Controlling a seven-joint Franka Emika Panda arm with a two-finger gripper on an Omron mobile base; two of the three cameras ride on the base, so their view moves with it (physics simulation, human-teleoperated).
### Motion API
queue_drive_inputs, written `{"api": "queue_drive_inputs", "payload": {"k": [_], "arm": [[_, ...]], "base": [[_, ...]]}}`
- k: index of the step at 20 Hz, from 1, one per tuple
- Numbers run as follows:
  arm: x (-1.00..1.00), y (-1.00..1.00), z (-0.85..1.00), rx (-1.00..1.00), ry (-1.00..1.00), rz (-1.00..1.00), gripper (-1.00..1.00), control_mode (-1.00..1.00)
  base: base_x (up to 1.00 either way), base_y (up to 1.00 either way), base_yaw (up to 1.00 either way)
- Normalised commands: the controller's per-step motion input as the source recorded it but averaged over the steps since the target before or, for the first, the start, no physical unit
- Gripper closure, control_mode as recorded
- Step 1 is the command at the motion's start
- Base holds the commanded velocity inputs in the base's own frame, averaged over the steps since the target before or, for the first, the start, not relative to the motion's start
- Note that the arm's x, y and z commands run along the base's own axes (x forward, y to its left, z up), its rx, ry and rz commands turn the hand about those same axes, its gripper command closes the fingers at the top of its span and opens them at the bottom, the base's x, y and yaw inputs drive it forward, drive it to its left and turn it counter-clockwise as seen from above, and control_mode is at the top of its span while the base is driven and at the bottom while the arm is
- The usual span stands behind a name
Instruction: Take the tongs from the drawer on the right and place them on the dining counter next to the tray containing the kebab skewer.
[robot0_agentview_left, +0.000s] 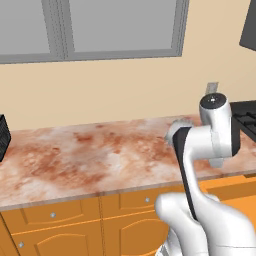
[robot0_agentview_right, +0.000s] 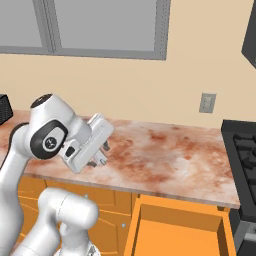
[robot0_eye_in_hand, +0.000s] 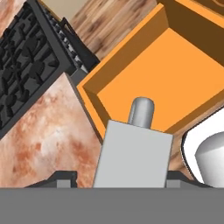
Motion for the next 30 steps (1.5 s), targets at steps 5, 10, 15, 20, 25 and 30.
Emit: {"api": "queue_drive_inputs", "payload": {"k": [5, 10, 15, 20, 25, 30], "arm": [[0.00, 0.00, 0.00, 0.00, 0.00, 0.00, 1.00, -1.00], [-0.16, 0.06, -0.01, 0.00, 0.00, 0.02, 1.00, 1.00], [0.00, 0.00, 0.00, 0.00, 0.00, 0.00, 1.00, 1.00], [0.00, 0.00, 0.00, 0.00, 0.00, 0.00, 1.00, 1.00], [0.00, 0.00, 0.00, 0.00, 0.00, 0.00, 1.00, 1.00], [0.00, 0.00, 0.00, 0.00, 0.00, 0.00, 1.00, 1.00]], "base": [[0.00, 0.00, 0.00], [-0.09, 0.10, 0.03], [-0.22, 0.77, 0.28], [0.01, 1.00, 0.33], [0.00, 0.91, 0.56], [-0.06, 0.18, 0.85]]}}
